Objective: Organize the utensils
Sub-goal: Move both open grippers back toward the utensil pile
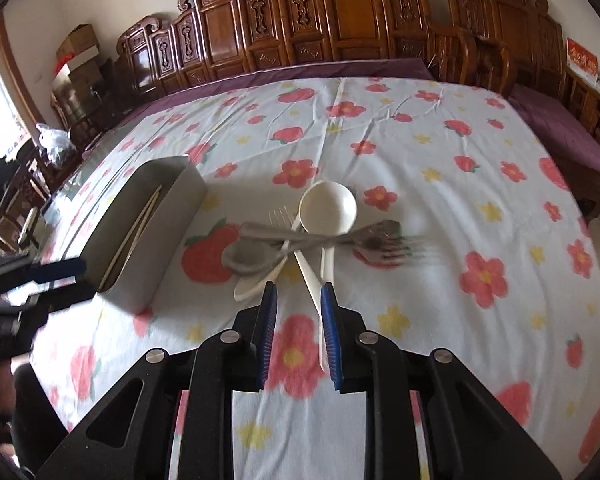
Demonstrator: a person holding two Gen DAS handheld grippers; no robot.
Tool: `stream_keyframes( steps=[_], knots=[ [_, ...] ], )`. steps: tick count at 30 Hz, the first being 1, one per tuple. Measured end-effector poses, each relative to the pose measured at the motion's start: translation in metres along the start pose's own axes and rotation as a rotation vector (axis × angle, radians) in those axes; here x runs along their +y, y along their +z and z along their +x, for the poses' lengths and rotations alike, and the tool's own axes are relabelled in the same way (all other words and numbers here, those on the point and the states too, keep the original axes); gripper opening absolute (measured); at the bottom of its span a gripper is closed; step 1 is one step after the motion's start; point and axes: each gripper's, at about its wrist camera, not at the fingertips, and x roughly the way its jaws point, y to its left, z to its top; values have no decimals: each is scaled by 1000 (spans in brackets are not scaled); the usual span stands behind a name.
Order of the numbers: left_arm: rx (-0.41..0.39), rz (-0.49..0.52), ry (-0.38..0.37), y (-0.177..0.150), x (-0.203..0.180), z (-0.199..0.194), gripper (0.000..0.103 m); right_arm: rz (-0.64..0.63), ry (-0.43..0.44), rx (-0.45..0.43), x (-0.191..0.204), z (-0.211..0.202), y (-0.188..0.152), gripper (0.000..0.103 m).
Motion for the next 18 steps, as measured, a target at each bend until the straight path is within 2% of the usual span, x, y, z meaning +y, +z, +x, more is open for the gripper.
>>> stream_keyframes(
  steps=[1,3,6,10,12,18],
  knots=[
    [-5,-1,1,0,1,0,48,7,2,5,0,5,3,25],
    [-9,-1,0,1,2,0,48,32,9,21,0,23,10,26],
    [-10,-8,1,1,4,1,48,65,3,44,-2,46,18,34],
    [-17,-16,-3,2,9,2,48,106,9,64,-4,68,28,35],
    [-20,-22,-5,1,13,1,48,102,-23,69,-3,74,30,35],
    [-27,-36,-11,-1,20,-1,48,151,-44,82,-6,86,37,35]
  ],
)
